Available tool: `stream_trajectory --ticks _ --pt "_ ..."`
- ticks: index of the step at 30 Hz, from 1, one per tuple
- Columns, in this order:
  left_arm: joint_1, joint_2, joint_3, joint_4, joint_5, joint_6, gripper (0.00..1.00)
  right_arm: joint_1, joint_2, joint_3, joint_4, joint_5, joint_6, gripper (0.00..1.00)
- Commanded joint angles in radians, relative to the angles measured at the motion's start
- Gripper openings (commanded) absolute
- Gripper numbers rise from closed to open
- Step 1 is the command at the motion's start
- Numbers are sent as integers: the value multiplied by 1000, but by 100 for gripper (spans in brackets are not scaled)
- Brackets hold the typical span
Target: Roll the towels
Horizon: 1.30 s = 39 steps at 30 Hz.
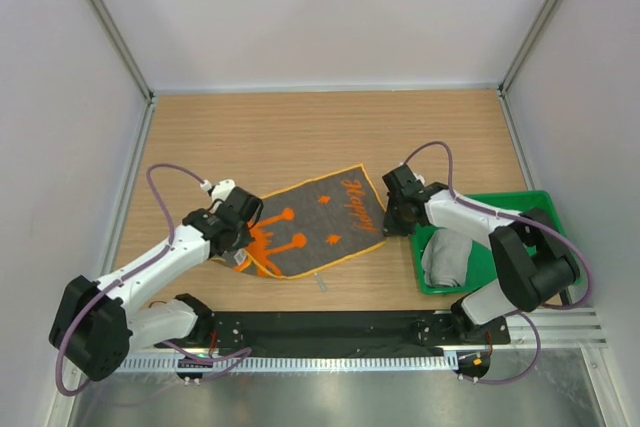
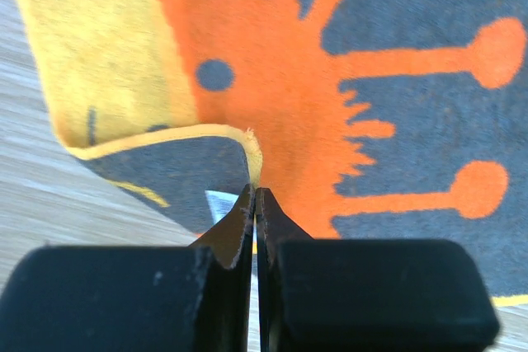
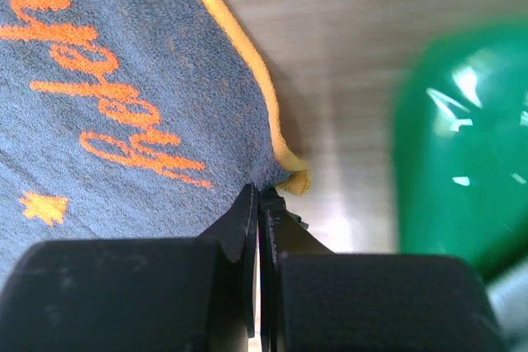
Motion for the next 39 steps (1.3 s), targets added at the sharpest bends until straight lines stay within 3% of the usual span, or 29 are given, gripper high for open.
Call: stream_trajectory --ticks 1,7,16,26,39 --pt "-4 -36 48 -16 -72 28 0 -12 -92 -17 -78 67 7 1" --pt "-4 -64 101 -82 -124 22 0 -13 -178 -11 -135 71 17 1" --pt "-4 -168 171 -217 -135 -33 0 -10 -223 -23 -161 -41 19 1" --pt "-6 -331 97 -271 -101 -159 0 5 -237 -52 -144 -121 26 1" --pt "-6 -317 52 -288 -78 -240 0 22 -177 44 -170 -120 -3 1"
